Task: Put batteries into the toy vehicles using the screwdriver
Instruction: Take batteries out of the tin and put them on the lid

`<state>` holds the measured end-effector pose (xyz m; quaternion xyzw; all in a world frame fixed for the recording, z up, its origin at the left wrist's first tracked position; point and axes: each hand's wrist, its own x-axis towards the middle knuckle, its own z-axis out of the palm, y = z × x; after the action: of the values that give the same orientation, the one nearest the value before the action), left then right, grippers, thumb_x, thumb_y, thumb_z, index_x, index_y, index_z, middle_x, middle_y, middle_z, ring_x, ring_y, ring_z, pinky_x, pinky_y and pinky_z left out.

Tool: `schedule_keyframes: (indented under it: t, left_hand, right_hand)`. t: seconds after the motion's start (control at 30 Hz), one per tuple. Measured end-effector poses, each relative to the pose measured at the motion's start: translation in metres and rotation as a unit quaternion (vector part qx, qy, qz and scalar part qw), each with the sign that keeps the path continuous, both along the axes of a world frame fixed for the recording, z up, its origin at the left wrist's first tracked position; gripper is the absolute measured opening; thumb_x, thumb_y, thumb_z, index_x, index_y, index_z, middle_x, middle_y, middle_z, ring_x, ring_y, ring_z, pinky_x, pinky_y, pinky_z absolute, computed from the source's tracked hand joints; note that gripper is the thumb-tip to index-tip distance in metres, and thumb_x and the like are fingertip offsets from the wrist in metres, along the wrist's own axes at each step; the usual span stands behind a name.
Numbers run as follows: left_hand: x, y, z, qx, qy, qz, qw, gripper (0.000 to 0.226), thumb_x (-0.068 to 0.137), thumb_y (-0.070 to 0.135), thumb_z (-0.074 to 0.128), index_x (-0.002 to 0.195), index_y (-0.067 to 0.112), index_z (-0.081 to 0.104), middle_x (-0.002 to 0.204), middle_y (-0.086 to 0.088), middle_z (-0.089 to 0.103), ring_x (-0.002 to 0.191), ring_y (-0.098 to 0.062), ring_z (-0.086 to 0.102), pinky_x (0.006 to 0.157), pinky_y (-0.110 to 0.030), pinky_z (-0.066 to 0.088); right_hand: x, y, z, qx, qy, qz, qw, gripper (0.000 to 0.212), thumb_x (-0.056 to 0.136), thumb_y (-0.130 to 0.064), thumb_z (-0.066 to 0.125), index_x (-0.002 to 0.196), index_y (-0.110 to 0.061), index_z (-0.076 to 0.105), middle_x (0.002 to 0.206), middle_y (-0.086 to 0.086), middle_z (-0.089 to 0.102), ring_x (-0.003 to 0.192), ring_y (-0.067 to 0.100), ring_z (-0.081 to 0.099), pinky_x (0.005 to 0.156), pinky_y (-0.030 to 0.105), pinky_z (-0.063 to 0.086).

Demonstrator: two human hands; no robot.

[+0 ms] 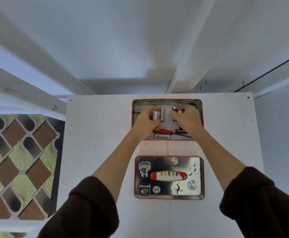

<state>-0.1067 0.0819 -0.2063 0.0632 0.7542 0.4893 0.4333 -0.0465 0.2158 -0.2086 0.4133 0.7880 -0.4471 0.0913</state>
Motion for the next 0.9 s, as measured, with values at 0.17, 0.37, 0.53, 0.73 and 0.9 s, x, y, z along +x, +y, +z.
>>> schedule_keyframes:
  t: [0.17,0.37,0.53,0.73,0.9]
  left_hand:
    - [0.004,0.026,-0.011,-0.114,0.164,-0.066,0.978,0.009,0.1,0.01,0.044,0.109,0.009,0.045,0.12,-0.01,0.038,0.097,-0.018,0.048,0.076,-0.014,0.046]
    - [0.012,0.038,-0.028,-0.278,0.339,-0.133,0.889,0.039,0.09,0.037,0.063,0.114,0.008,0.055,0.121,-0.011,0.05,0.106,-0.026,0.055,0.078,-0.035,0.047]
    - [0.01,0.039,-0.021,-0.189,0.284,-0.074,0.937,0.014,0.091,0.021,0.06,0.093,0.01,0.05,0.106,-0.005,0.049,0.085,-0.016,0.047,0.067,-0.03,0.038]
    - [0.004,-0.007,0.018,0.112,-0.015,0.116,0.987,0.01,0.098,0.01,0.05,0.104,0.017,0.055,0.076,-0.005,0.065,0.053,-0.008,0.044,0.049,-0.021,0.038]
    - [0.001,-0.03,0.033,0.195,-0.113,0.145,0.963,0.037,0.102,0.003,0.037,0.125,0.026,0.054,0.075,-0.007,0.059,0.057,-0.01,0.045,0.055,-0.019,0.043]
  right_hand:
    - [0.014,0.019,0.015,-0.246,0.11,-0.167,0.948,0.01,0.089,-0.003,0.045,0.088,-0.012,0.051,0.072,0.007,0.057,0.052,0.013,0.044,0.043,0.022,0.035]
    - [0.031,0.023,0.025,-0.481,0.195,-0.236,0.821,0.023,0.081,0.005,0.034,0.086,-0.007,0.053,0.066,0.007,0.055,0.054,0.019,0.053,0.046,0.023,0.046]
    - [0.034,0.02,0.02,-0.327,0.133,-0.17,0.92,0.02,0.09,-0.01,0.055,0.071,-0.013,0.047,0.048,-0.003,0.037,0.041,0.011,0.036,0.039,0.021,0.034]
    - [0.017,0.008,0.002,0.005,0.005,0.006,1.0,0.014,0.089,-0.02,0.059,0.091,-0.008,0.064,0.08,-0.005,0.054,0.074,0.013,0.052,0.067,0.024,0.042]
    - [0.004,-0.01,-0.006,0.172,-0.108,0.116,0.972,0.028,0.087,-0.034,0.062,0.097,-0.009,0.058,0.088,0.005,0.06,0.08,0.021,0.058,0.062,0.028,0.043]
